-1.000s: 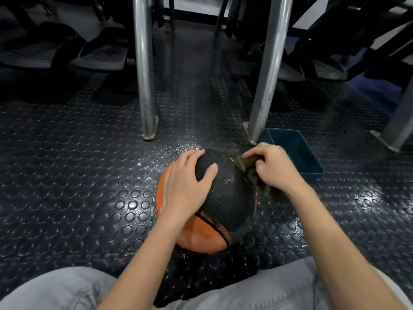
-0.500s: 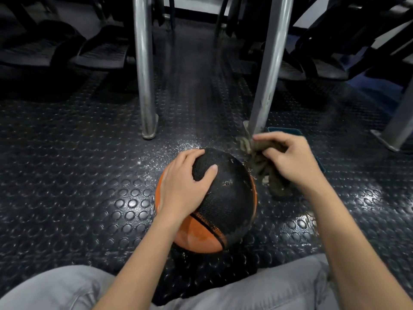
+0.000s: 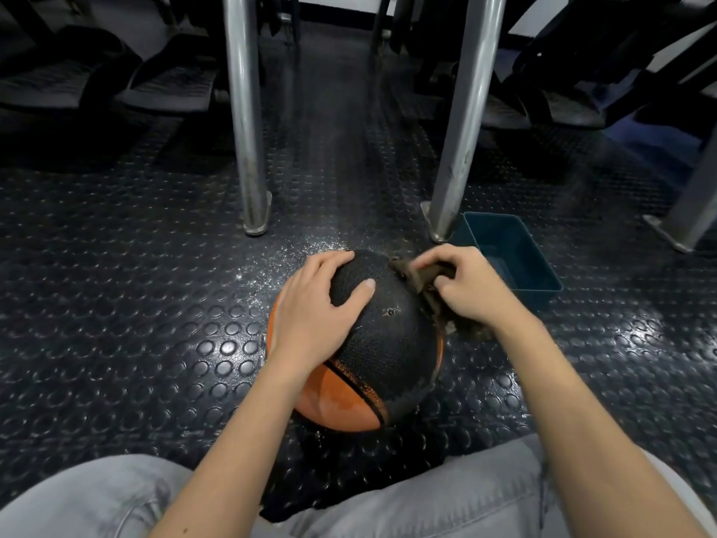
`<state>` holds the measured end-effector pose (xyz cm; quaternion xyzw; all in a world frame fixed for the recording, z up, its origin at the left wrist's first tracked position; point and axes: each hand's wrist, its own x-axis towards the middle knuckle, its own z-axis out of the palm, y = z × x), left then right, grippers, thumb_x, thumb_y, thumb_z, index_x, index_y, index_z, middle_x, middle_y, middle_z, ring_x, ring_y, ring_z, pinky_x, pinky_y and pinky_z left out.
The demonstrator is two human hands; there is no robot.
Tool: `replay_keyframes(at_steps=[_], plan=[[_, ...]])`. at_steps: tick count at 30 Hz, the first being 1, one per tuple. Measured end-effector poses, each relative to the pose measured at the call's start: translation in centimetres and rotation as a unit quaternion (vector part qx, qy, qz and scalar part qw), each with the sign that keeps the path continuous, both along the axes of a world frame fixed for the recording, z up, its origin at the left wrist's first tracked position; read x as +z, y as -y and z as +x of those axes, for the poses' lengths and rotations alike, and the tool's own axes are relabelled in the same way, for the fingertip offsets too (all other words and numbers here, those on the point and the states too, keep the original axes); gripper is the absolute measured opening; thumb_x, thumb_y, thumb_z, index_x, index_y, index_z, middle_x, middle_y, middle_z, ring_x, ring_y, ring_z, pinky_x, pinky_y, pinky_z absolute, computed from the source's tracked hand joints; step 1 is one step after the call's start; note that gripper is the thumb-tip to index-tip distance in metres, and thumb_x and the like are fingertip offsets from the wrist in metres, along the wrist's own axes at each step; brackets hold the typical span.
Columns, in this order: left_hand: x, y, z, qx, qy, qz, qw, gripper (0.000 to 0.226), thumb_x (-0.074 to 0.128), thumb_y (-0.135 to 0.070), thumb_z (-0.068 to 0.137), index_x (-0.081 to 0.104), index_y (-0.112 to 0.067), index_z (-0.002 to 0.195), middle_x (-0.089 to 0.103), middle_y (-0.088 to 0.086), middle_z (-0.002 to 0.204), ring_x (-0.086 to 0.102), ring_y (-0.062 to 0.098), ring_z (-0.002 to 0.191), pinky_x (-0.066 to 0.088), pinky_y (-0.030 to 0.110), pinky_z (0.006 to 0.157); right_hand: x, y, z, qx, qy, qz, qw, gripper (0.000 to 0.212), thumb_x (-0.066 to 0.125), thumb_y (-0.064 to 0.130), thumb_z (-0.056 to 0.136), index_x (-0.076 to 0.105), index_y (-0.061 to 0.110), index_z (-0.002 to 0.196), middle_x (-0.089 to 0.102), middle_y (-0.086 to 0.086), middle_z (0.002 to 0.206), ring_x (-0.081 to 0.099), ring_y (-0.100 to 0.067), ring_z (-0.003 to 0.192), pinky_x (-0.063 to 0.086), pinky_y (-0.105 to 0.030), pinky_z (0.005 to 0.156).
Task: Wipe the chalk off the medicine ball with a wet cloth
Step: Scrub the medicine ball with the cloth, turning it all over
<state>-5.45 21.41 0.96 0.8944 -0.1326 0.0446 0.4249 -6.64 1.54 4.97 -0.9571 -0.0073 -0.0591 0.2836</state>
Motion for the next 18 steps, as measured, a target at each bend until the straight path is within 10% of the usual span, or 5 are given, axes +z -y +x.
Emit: replay_keyframes(at_steps=[3, 6, 9, 13, 18], plan=[[-0.1, 0.0, -0.2, -0.002, 0.006, 0.001, 1.0, 0.045, 0.053, -0.053, 0.09, 0.051, -0.033, 0.13, 0.045, -0.02, 0.132, 0.042, 0.006, 0.122, 0.029, 0.029, 0.103, -0.4, 1.4, 0.1, -0.132, -0.046, -0.209, 0.968, 0.033, 0.052, 0.001, 0.086, 0.071, 0.026, 0.094, 0.057, -0.002, 0.112, 0.043, -0.027, 0.11, 0.043, -0.04, 0.091], [-0.3, 0.1, -0.3, 0.005, 0.015, -0.003, 1.0, 0.043, 0.055, -0.051, 0.089, 0.053, -0.032, 0.128, 0.046, -0.02, 0.13, 0.044, 0.006, 0.12, 0.03, 0.027, 0.1, 1.1, 1.1, -0.6, -0.099, 0.139, 0.025, 0.985, 0.042, 0.05, -0.008, 0.08, 0.071, 0.026, 0.093, 0.058, 0.007, 0.097, 0.051, -0.017, 0.104, 0.042, -0.031, 0.094], [-0.3, 0.1, -0.1, 0.001, 0.008, 0.0, 1.0, 0.048, 0.052, -0.057, 0.086, 0.054, -0.032, 0.128, 0.047, -0.02, 0.13, 0.044, 0.006, 0.121, 0.029, 0.026, 0.101, 1.4, -0.1, -0.7, 0.038, 0.099, 0.122, 0.987, 0.045, 0.049, -0.012, 0.074, 0.066, 0.029, 0.082, 0.06, 0.009, 0.09, 0.056, -0.007, 0.092, 0.044, -0.023, 0.092], [-0.1, 0.3, -0.2, -0.01, 0.01, 0.009, 1.0, 0.046, 0.054, -0.052, 0.089, 0.052, -0.032, 0.13, 0.045, -0.018, 0.133, 0.042, 0.007, 0.123, 0.027, 0.028, 0.103, -0.6, 1.9, 0.7, -0.093, -0.059, -0.161, 0.981, 0.036, 0.049, -0.006, 0.082, 0.063, 0.026, 0.075, 0.055, -0.001, 0.103, 0.043, -0.026, 0.108, 0.043, -0.038, 0.086], [-0.3, 0.1, -0.2, -0.004, 0.01, -0.002, 1.0, 0.05, 0.05, -0.059, 0.085, 0.053, -0.033, 0.128, 0.046, -0.021, 0.129, 0.045, 0.007, 0.119, 0.032, 0.027, 0.099, 1.3, 1.0, -0.5, -0.008, 0.098, 0.132, 0.986, 0.045, 0.05, -0.015, 0.075, 0.069, 0.026, 0.083, 0.062, 0.008, 0.092, 0.057, -0.008, 0.092, 0.044, -0.02, 0.088]])
